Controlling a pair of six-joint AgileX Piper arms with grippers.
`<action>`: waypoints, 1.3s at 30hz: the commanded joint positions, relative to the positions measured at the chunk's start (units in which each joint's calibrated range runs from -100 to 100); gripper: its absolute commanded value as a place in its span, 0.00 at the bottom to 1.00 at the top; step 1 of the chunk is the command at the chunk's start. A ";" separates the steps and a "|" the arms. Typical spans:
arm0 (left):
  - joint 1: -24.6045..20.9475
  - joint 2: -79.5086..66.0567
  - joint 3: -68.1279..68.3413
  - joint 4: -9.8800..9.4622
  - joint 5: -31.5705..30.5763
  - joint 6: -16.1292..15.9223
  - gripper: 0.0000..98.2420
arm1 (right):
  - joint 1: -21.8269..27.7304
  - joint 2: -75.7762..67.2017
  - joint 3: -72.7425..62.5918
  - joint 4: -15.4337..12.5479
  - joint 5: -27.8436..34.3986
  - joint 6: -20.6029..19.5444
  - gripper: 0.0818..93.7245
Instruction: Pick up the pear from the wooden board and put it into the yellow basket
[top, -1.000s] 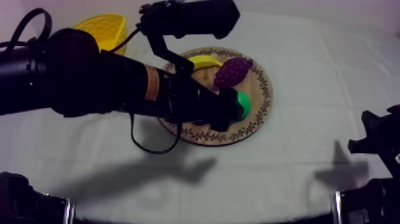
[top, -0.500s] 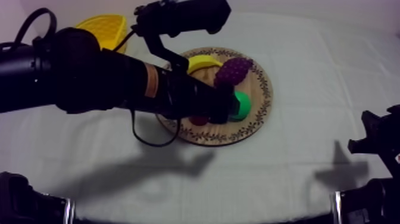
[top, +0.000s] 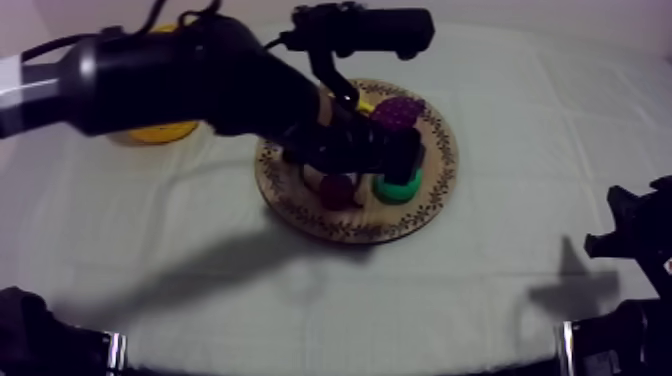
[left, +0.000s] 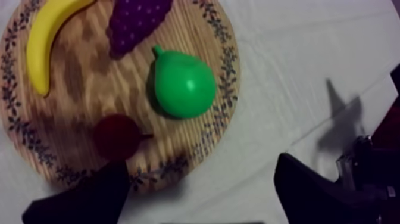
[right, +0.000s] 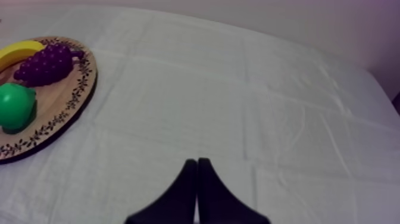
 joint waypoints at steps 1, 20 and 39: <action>-0.30 5.93 -7.72 0.69 4.09 -0.43 0.91 | -0.02 0.01 0.03 -0.01 -0.01 -0.01 0.00; -1.32 35.99 -53.50 2.36 41.69 1.89 0.83 | 0.13 0.01 0.03 -0.01 -0.01 -0.01 0.00; -2.27 43.60 -63.00 3.68 51.40 3.73 0.54 | 0.05 0.01 0.03 -0.01 -0.01 -0.01 0.00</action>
